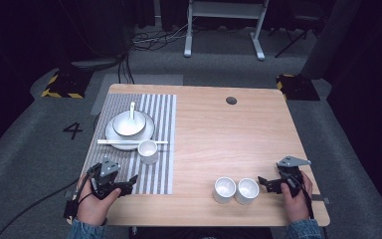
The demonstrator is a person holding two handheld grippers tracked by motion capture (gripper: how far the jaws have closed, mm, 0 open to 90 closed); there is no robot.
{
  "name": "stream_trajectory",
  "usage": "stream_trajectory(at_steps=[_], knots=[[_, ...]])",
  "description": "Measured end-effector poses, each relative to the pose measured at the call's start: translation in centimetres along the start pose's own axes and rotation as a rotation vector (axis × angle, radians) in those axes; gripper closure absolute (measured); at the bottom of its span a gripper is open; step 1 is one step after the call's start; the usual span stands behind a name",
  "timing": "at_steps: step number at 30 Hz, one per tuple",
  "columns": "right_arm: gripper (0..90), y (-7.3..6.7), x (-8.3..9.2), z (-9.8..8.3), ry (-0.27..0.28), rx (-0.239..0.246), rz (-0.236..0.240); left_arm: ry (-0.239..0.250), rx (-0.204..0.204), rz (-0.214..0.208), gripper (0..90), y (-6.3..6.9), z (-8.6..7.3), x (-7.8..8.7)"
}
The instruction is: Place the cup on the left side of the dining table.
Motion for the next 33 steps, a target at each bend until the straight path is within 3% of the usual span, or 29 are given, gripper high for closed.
stream_trajectory(at_steps=[17, 25, 33], knots=[[0.1, 0.0, 0.0, 0.0, 0.000, 0.000, 0.000, -0.026, -0.007, -0.010, 18.6, -0.1, -3.5, -1.6], [0.1, 0.0, 0.0, 0.0, 0.000, 0.000, 0.000, -0.010, -0.010, -0.007, 19.3, -0.1, -4.0, -2.0], [0.1, 0.0, 0.0, 0.0, 0.000, 0.000, 0.000, -0.039, -0.017, -0.014, 18.7, 0.0, -4.6, -2.9]])
Point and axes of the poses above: each handheld gripper's, and its own axes: x roughly backward along the jaws, z roughly out of its top, y roughly to its right, the point moved 7 cm from there along -x, roughly forward along the jaws, and after that the axes turned 13 degrees about -y, right-handed, at the moved point
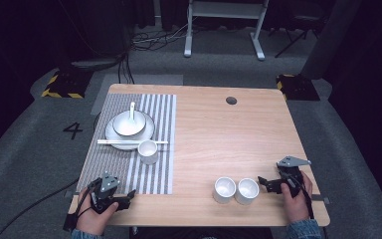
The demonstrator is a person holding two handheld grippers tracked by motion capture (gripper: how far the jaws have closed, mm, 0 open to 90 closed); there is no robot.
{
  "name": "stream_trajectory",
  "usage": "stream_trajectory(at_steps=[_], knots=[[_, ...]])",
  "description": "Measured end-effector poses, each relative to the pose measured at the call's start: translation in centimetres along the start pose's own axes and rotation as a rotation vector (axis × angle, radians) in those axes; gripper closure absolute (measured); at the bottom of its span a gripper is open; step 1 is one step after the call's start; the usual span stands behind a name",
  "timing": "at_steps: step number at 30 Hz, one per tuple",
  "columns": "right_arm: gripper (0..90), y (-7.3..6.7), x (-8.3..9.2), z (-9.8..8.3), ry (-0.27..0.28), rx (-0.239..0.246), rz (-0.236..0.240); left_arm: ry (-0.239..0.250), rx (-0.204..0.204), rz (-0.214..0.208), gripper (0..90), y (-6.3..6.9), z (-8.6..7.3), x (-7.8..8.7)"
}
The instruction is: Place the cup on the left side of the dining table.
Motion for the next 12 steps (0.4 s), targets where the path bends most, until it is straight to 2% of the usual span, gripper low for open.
stream_trajectory(at_steps=[12], knots=[[0.1, 0.00, 0.00, 0.00, 0.000, 0.001, 0.001, -0.004, 0.001, -0.014, 16.0, 0.08, 0.01, -0.10]])
Point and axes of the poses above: each handheld gripper's, and its own axes: x roughly backward along the jaws, z roughly out of its top, y roughly to its right, the point moved 7 cm from there along -x, roughly forward along the jaws, and after that the axes turned 13 degrees about -y, right-handed, at the moved point
